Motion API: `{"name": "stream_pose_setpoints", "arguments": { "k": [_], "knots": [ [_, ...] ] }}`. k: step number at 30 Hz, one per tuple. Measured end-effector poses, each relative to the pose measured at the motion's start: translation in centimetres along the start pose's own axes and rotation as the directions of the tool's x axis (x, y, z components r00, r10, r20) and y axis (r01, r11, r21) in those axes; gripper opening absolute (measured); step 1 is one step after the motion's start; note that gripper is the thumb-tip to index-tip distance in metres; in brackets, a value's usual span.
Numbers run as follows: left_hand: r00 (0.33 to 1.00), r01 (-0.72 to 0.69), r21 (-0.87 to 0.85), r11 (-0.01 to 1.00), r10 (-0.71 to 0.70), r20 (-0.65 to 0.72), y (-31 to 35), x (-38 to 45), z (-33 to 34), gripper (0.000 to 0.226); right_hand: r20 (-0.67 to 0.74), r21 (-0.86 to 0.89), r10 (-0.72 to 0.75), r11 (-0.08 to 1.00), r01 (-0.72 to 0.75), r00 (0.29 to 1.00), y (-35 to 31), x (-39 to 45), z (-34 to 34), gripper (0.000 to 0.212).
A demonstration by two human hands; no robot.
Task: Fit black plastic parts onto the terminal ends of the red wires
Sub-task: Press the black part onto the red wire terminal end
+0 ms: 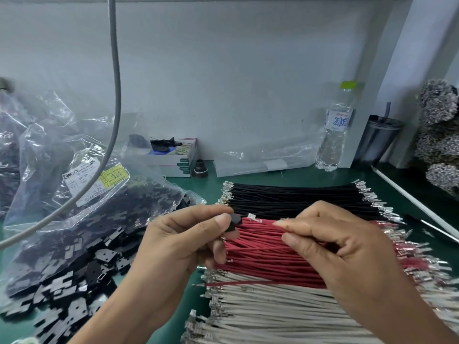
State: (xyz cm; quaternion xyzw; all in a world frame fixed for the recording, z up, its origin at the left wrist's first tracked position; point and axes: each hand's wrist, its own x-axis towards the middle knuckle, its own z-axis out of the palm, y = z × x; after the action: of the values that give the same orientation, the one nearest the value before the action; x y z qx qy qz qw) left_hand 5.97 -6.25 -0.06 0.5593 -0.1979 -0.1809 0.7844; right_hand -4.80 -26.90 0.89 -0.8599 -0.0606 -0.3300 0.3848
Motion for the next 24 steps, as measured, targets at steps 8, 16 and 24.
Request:
{"name": "stream_pose_setpoints", "arguments": {
  "k": [8,16,24],
  "knots": [
    [0.998,0.04,0.003,0.999,-0.04,0.052,-0.1,-0.2,0.2,0.043,-0.015,-0.112,-0.04,0.993,0.038,0.999,-0.3,-0.4,0.1,0.011],
    [0.99,0.122,0.057,0.991,-0.125,0.063,0.2,-0.1,0.3,0.039,0.043,-0.559,-0.323,0.776,0.291,0.945,-0.7,-0.1,-0.8,0.019],
    [0.991,0.118,0.017,0.993,-0.119,0.06,0.3,-0.8,1.1,0.032,0.025,-0.483,-0.225,0.851,0.209,0.974,-1.1,-0.5,1.0,0.016]
  ]
}}
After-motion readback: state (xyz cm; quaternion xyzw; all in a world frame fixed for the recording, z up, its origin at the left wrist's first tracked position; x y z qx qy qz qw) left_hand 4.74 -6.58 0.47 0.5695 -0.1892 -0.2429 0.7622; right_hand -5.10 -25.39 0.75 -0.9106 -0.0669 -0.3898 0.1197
